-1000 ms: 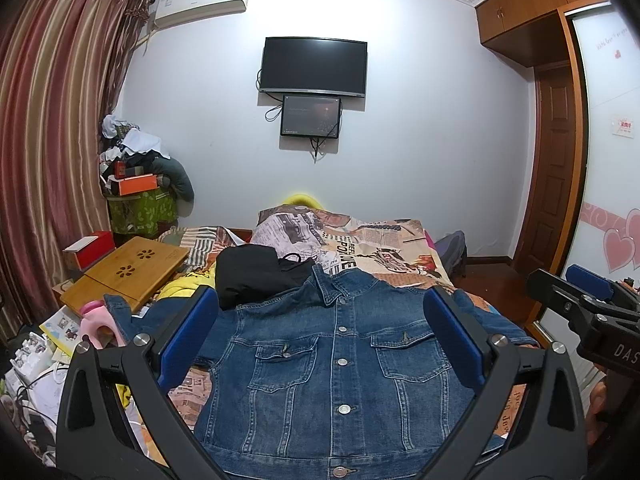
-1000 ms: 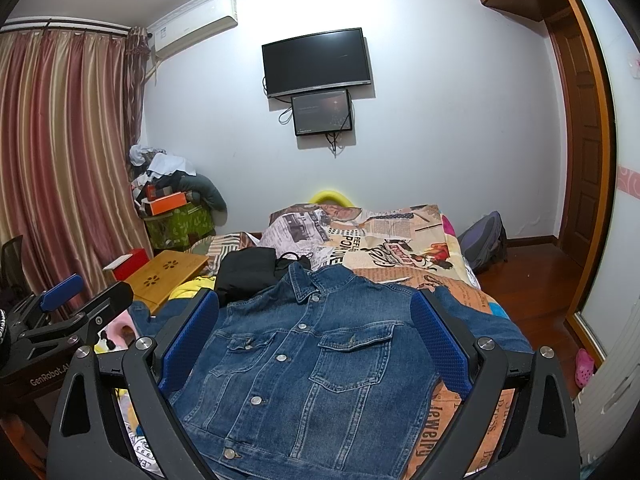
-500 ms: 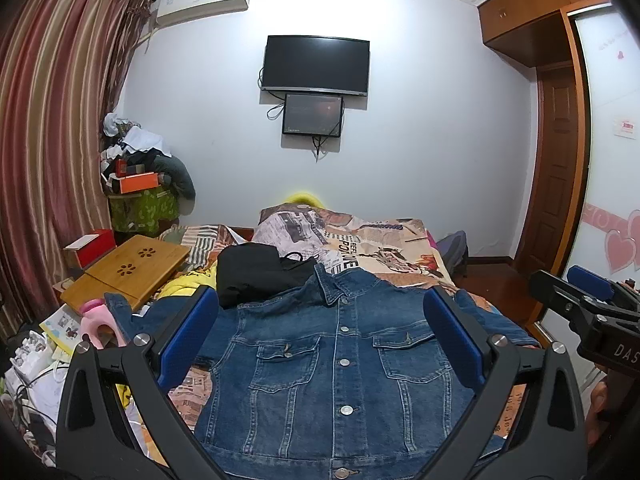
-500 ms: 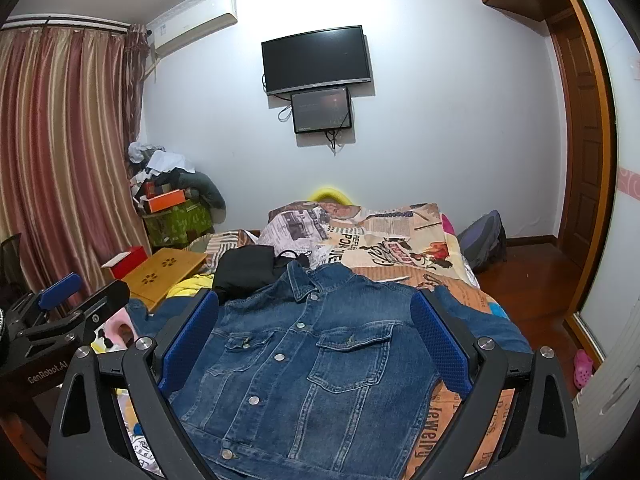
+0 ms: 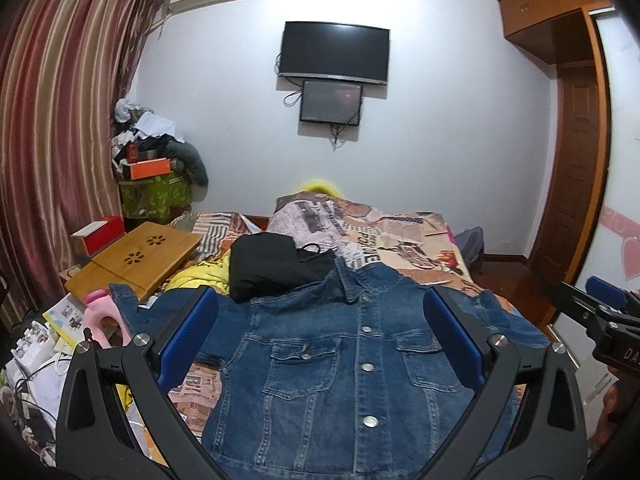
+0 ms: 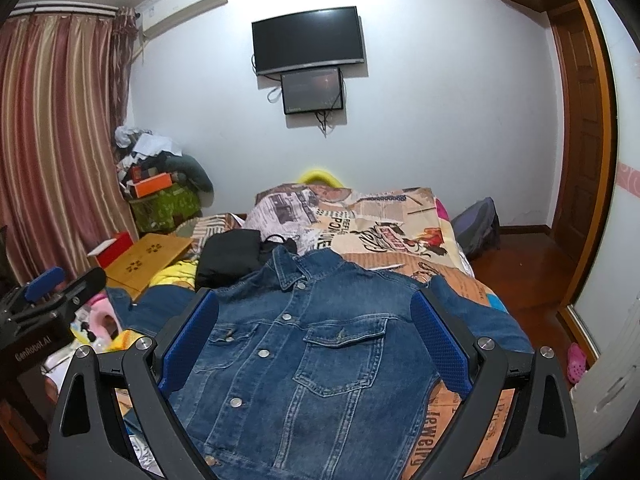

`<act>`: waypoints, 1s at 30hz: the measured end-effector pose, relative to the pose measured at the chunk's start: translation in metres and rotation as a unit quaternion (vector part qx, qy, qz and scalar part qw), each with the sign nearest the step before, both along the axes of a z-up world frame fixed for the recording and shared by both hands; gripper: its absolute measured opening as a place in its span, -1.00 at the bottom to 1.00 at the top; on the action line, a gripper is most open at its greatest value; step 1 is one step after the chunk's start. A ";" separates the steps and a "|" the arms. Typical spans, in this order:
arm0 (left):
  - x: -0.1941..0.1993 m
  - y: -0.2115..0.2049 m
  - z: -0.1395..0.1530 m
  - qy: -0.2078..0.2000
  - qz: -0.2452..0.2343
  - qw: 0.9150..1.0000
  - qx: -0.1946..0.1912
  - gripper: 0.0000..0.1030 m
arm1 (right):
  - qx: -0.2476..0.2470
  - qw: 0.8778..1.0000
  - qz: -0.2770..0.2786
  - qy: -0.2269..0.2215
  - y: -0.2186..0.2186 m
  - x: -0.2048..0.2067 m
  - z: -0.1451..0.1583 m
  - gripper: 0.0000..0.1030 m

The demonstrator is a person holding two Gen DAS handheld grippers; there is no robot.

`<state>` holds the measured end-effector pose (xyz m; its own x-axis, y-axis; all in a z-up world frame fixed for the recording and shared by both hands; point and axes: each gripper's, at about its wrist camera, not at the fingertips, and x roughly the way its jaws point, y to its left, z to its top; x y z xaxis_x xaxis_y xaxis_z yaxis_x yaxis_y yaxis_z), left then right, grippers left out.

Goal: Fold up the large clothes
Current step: 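Reach the left gripper to the jacket sleeve and grasp its cuff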

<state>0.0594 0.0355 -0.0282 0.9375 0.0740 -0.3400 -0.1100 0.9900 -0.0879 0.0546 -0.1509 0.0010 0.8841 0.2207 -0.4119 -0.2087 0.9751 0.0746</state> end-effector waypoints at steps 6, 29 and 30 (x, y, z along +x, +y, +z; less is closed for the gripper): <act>0.032 0.032 -0.011 0.015 0.036 0.999 -0.012 1.00 | -0.012 1.000 -0.008 0.024 0.003 0.027 -0.007 0.86; 0.136 0.306 -0.152 0.191 0.212 0.942 -0.177 0.75 | -0.073 0.990 -0.038 0.115 0.015 0.121 -0.060 0.86; 0.140 0.318 -0.163 0.200 0.206 0.935 -0.206 0.71 | -0.074 0.989 -0.040 0.120 0.016 0.124 -0.062 0.86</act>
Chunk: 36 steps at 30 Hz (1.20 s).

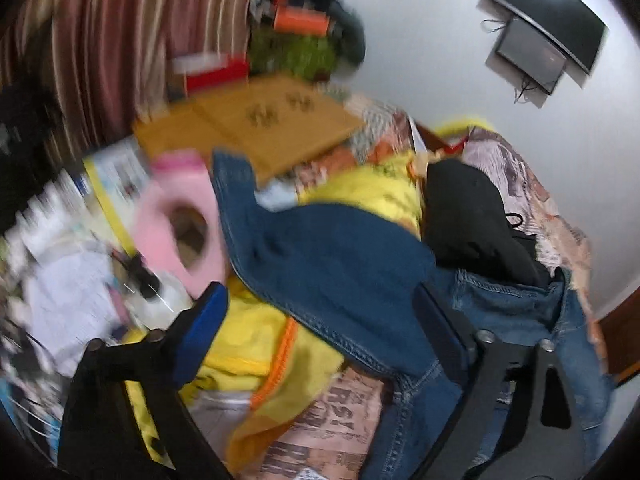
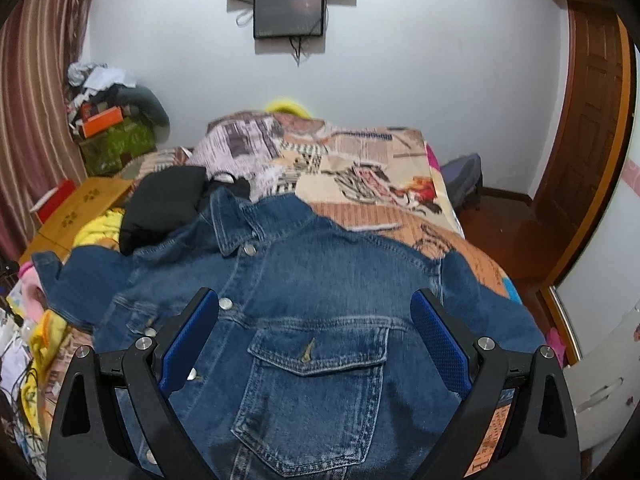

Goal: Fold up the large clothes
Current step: 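Reach the left gripper to the jacket sleeve and grasp its cuff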

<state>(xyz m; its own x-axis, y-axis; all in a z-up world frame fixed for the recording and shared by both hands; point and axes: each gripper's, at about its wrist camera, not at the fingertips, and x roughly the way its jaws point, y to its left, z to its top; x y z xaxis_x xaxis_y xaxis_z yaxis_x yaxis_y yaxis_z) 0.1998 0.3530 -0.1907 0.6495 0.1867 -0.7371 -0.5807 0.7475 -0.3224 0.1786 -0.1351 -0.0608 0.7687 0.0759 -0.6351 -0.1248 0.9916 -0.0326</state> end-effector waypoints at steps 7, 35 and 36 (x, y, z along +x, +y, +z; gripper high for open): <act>0.019 0.053 -0.065 0.021 0.015 0.989 -0.145 0.41 | -0.009 1.000 -0.014 0.019 -0.003 0.013 -0.007 0.86; 0.050 0.085 -0.075 0.010 0.055 0.998 -0.018 -0.95 | -0.041 0.999 -0.001 0.022 0.022 0.022 -0.003 0.86; 0.051 0.079 -0.062 0.003 0.048 0.999 -0.003 -0.95 | -0.042 0.999 0.000 0.020 0.023 0.021 -0.002 0.86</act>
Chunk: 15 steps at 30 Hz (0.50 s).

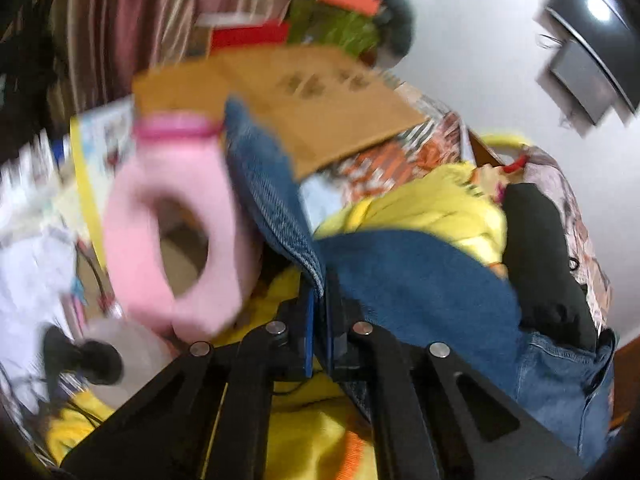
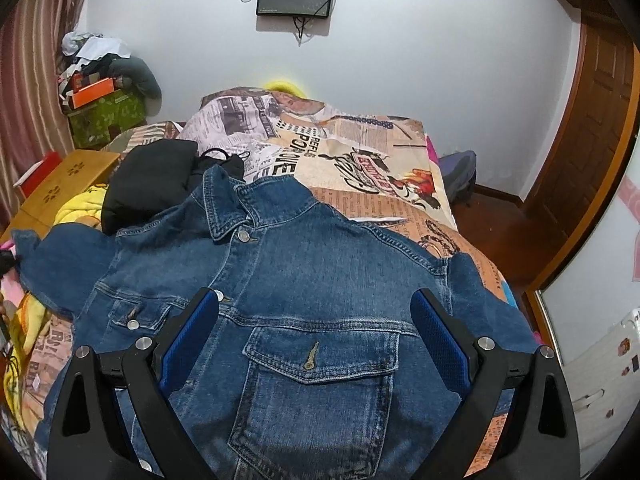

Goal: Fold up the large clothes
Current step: 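Reach the left gripper to the jacket sleeve and grasp its cuff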

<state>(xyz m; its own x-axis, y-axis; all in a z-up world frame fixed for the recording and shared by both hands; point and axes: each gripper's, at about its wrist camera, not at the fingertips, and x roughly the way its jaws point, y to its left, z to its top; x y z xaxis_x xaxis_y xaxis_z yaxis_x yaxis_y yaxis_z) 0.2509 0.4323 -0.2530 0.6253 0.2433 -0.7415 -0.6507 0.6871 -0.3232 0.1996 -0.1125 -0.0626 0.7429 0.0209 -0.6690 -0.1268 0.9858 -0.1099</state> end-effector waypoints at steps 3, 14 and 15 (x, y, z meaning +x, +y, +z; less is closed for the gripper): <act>0.003 -0.012 0.034 -0.033 -0.021 0.999 0.014 -0.95 | 0.000 1.000 0.003 -0.008 0.000 -0.004 0.005 0.86; 0.024 -0.112 0.146 -0.127 -0.134 0.980 0.069 -0.95 | 0.008 1.000 0.011 -0.025 -0.002 -0.014 0.013 0.86; 0.025 -0.126 0.152 -0.132 -0.147 0.978 0.074 -0.95 | 0.009 1.000 0.012 -0.025 -0.002 -0.015 0.013 0.86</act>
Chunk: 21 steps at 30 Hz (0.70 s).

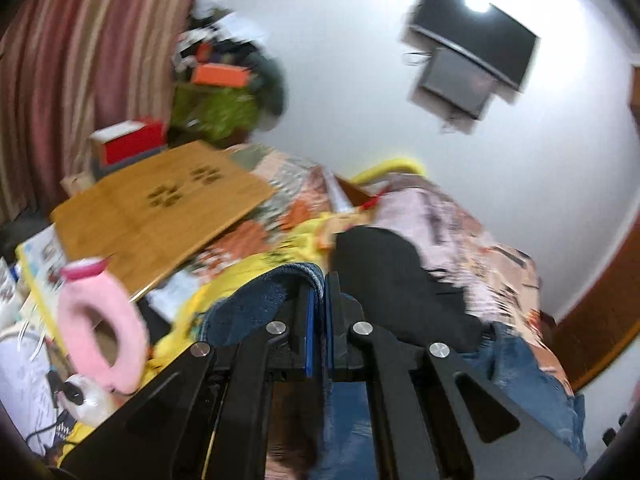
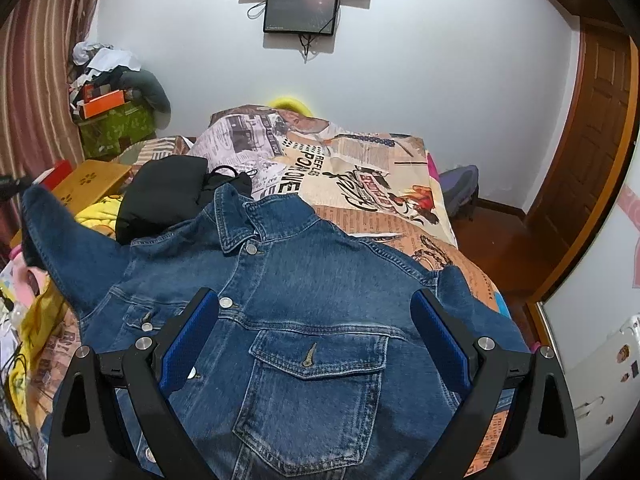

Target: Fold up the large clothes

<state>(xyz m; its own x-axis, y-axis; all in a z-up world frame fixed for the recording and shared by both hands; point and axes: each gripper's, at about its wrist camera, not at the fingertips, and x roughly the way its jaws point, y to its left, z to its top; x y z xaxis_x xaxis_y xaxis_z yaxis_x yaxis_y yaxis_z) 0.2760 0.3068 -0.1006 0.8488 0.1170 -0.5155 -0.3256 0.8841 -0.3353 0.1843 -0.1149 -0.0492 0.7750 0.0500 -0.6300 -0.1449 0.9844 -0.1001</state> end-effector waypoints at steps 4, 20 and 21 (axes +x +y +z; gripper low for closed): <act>0.012 -0.059 0.024 -0.015 -0.070 0.997 0.022 -0.95 | 0.007 1.000 0.004 -0.003 -0.004 -0.001 0.000 0.86; 0.035 -0.266 -0.043 0.111 -0.297 0.947 0.052 -0.95 | 0.022 0.999 0.014 0.019 -0.025 0.000 -0.016 0.86; 0.034 -0.272 -0.053 0.125 -0.306 0.942 0.052 -0.95 | 0.021 0.999 0.015 0.022 -0.026 0.000 -0.018 0.86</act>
